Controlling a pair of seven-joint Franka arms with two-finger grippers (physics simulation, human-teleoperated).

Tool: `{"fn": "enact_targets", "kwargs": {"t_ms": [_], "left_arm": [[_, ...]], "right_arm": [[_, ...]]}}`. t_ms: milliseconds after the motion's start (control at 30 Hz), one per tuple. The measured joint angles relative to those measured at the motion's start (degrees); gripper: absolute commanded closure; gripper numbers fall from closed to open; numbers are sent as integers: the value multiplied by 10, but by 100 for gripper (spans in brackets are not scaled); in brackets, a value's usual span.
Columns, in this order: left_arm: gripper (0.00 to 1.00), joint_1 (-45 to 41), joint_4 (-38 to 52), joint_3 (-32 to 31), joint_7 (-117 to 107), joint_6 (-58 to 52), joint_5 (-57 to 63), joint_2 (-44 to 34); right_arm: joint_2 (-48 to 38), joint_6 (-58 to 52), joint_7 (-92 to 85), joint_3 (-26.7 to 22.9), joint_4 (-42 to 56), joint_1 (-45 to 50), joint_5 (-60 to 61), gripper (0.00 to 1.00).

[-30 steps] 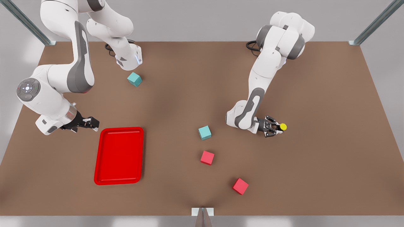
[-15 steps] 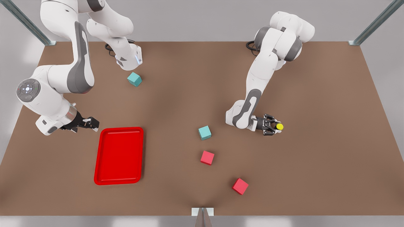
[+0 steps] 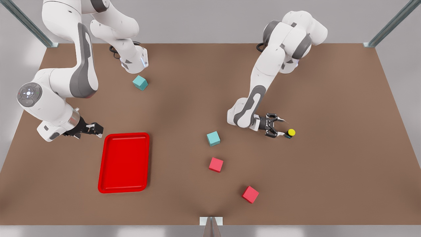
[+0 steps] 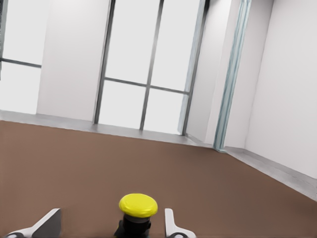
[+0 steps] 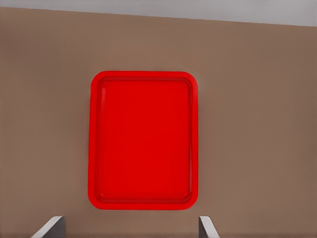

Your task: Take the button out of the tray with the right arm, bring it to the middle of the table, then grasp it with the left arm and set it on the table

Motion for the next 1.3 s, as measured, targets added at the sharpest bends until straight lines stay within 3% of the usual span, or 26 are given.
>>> {"fn": "enact_targets", "kwargs": {"t_ms": [167,267,400,500,600,900,1300], "left_arm": [[0,0,6,-10,42,-19,-96,-190],[0,65,79,-5,115,15,-258,-268],[0,182,159,-3,276,48,-477,-304],[0,251,187,6,452,54,-566,-328],[0,355,196,-48,642,61,-618,-356],[0,360,214,-69,1051,90,-636,-335],[0,361,216,-69,1356,96,-629,-333]], "right_arm": [[3,0,0,0,1,0,0,0],[4,0,0,0,1,-1,1,0],[4,0,-1,0,3,-2,0,0],[4,0,-1,0,3,-2,0,0],[4,0,-1,0,4,-2,0,0],[4,8,-1,0,4,-2,-1,0],[5,11,-1,0,7,0,-2,0]]}}
